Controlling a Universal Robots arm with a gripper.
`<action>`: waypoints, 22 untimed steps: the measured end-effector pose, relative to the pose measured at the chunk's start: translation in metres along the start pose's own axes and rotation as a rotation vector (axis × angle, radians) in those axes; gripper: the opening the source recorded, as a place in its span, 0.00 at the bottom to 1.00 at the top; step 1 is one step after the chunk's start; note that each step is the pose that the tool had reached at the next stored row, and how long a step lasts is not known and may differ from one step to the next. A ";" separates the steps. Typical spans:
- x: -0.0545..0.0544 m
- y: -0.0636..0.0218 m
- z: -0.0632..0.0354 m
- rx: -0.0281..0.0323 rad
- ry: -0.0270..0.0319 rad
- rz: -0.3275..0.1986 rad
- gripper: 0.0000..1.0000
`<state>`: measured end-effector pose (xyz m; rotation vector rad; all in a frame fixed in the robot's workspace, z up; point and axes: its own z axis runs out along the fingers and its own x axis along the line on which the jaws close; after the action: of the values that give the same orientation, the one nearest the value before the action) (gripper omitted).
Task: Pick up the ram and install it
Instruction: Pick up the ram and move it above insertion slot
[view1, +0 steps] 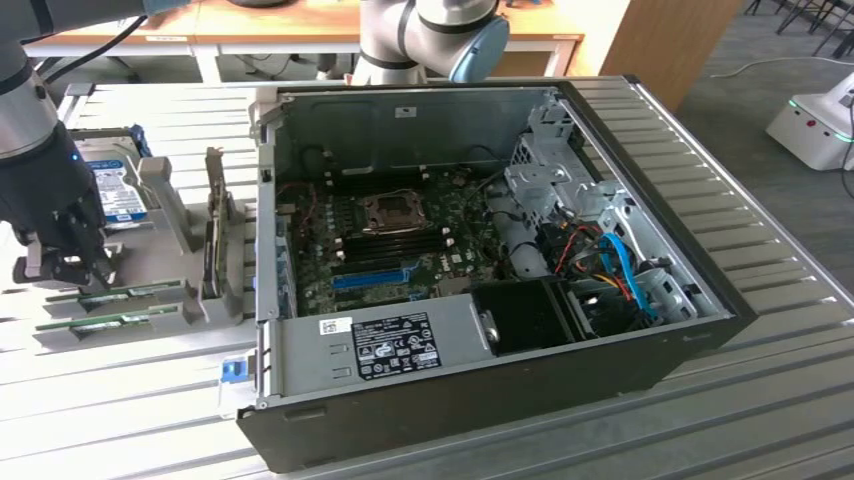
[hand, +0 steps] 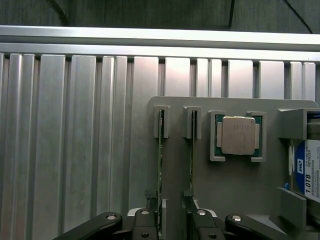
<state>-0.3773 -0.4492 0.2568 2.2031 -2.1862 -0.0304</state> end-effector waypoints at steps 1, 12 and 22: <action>0.000 0.0000 0.0005 0.0002 -0.0002 0.000 0.32; 0.000 -0.0005 0.0167 0.0000 0.0000 0.000 0.32; 0.000 -0.0008 0.0277 0.0000 0.0000 0.000 0.32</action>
<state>-0.3776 -0.4492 0.2292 2.2031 -2.1862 -0.0304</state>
